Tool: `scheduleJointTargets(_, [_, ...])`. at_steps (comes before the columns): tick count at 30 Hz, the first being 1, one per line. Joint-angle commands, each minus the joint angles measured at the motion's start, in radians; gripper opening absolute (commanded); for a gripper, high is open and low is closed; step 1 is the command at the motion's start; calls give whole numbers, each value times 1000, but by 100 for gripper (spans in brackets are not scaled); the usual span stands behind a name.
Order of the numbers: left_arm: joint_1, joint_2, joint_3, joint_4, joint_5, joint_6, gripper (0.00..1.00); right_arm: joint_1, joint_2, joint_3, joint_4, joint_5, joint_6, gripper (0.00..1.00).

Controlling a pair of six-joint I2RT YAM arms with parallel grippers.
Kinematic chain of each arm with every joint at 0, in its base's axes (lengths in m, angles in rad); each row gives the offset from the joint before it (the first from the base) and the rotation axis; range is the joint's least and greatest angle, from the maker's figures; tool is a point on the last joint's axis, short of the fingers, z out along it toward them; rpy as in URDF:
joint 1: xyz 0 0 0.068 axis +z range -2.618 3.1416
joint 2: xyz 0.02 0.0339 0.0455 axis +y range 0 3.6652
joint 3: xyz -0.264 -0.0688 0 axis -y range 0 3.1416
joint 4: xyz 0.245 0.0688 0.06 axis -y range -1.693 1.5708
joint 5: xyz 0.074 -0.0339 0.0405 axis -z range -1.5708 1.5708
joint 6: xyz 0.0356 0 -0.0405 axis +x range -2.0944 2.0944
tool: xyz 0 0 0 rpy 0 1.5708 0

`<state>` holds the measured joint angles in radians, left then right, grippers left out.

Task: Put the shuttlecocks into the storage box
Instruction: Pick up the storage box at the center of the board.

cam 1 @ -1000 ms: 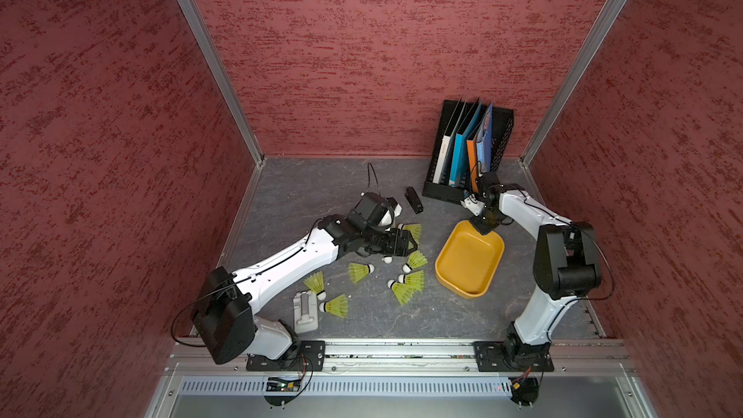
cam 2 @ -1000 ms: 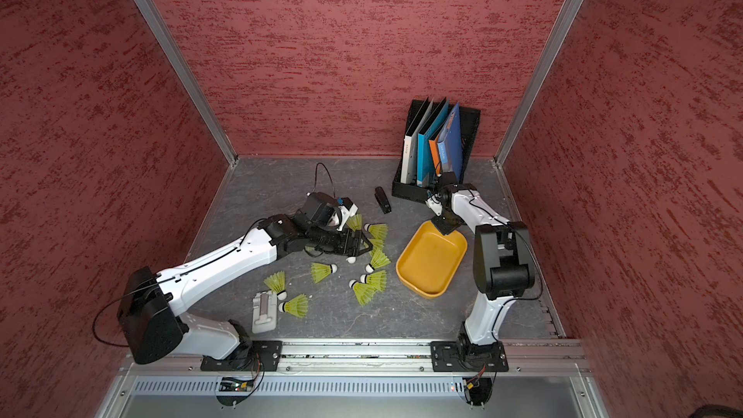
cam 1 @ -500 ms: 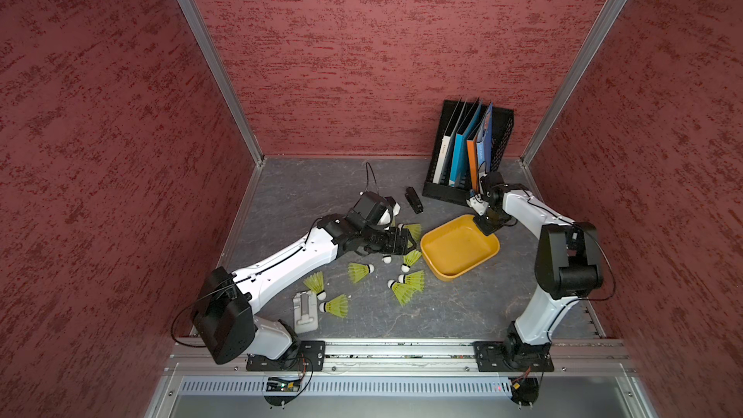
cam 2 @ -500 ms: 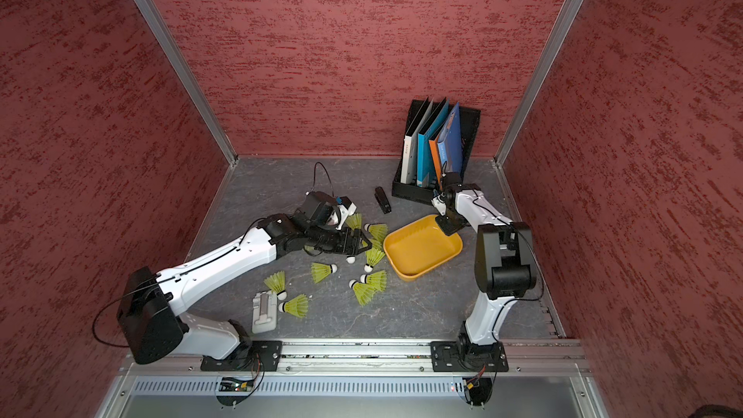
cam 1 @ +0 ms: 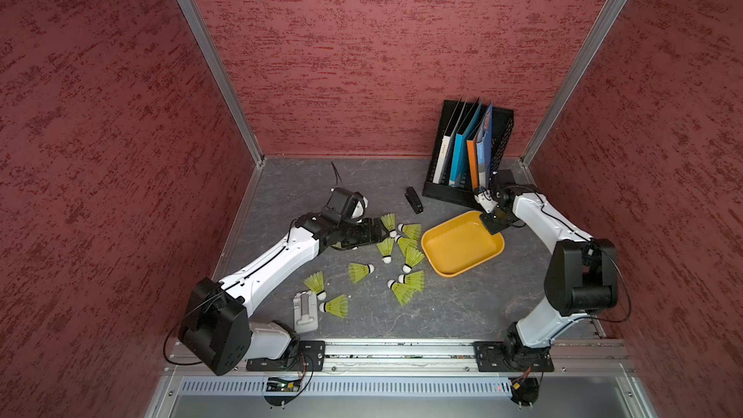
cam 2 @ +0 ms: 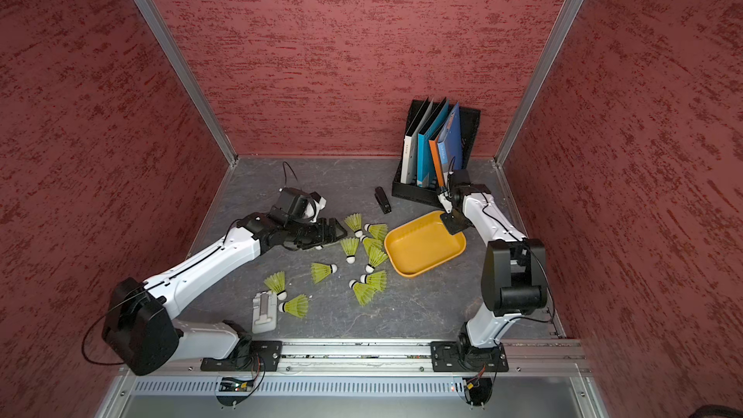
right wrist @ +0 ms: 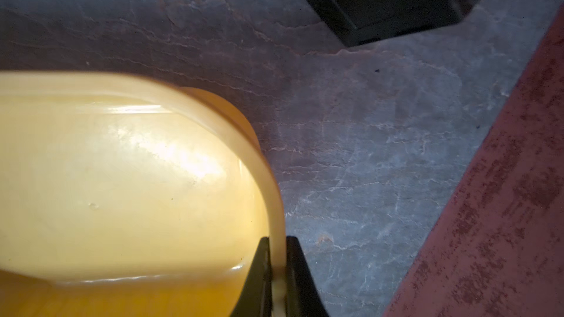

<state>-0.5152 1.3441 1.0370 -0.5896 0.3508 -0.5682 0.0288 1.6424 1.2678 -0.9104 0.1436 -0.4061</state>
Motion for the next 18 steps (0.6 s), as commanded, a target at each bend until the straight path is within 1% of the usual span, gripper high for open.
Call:
scheduleJointTargets(1, [43,-25,-4,-16,-3,9,87,-6,-64,11,-10,10,87,0])
scheduleJointTargets(7, [101,-25,-1,-18,0,26,88,-5,-121,31,-34,-34,172,0])
scheduleJointTargets(11, [130,-17,4,-16,5,27,87,-5,-157,56,-65,-86,186,0])
scheduleJointTargets(14, [138,-14,10,-13,4,30,87,-5,-181,87,-100,-106,215,0])
scheduleJointTargets(18, [145,-16,8,-6,2,22,88,-4,-226,138,-145,-155,292,0])
